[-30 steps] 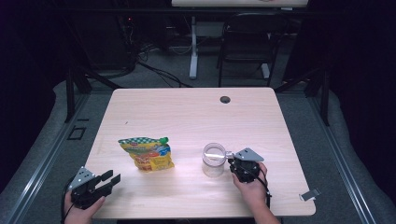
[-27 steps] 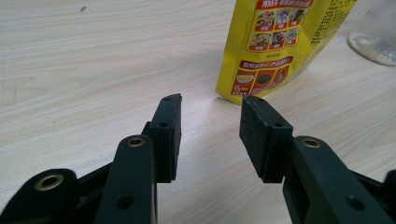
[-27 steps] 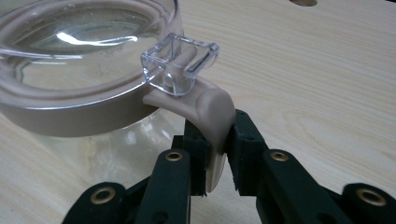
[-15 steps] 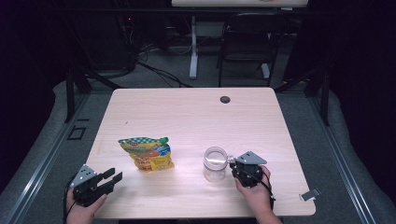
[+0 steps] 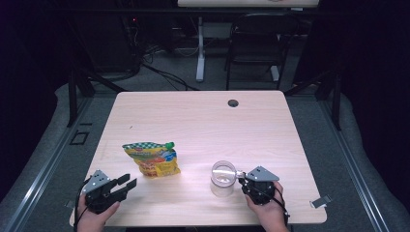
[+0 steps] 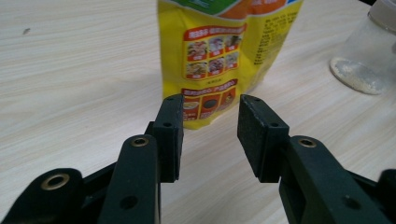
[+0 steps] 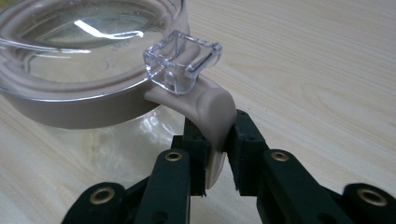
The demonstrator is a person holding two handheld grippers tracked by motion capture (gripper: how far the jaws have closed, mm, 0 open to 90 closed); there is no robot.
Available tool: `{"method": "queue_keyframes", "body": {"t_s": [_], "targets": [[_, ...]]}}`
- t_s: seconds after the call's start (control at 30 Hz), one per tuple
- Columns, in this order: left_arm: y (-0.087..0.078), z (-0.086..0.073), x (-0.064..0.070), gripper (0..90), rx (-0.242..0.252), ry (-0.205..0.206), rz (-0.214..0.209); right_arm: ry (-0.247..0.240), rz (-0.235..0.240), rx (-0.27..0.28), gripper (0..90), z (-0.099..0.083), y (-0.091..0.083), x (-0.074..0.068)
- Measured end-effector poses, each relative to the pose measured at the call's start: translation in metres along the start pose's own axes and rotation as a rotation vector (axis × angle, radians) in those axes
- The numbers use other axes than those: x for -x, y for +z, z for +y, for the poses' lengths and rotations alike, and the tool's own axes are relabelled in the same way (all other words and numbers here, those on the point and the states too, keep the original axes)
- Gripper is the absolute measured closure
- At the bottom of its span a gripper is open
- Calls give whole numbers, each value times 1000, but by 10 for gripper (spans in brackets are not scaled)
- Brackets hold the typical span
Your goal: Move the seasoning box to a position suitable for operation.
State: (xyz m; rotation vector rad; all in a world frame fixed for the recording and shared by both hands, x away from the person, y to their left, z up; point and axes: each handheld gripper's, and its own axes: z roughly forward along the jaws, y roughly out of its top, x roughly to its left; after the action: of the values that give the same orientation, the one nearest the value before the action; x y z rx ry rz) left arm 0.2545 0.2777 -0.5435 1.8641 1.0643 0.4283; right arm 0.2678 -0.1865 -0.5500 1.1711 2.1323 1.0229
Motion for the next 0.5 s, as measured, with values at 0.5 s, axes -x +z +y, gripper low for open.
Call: {"method": "queue_keyframes", "body": {"t_s": [0.5], "targets": [[10,6,19,632,-18,41,-75,22,51,11,759,-4,-4,2]]}}
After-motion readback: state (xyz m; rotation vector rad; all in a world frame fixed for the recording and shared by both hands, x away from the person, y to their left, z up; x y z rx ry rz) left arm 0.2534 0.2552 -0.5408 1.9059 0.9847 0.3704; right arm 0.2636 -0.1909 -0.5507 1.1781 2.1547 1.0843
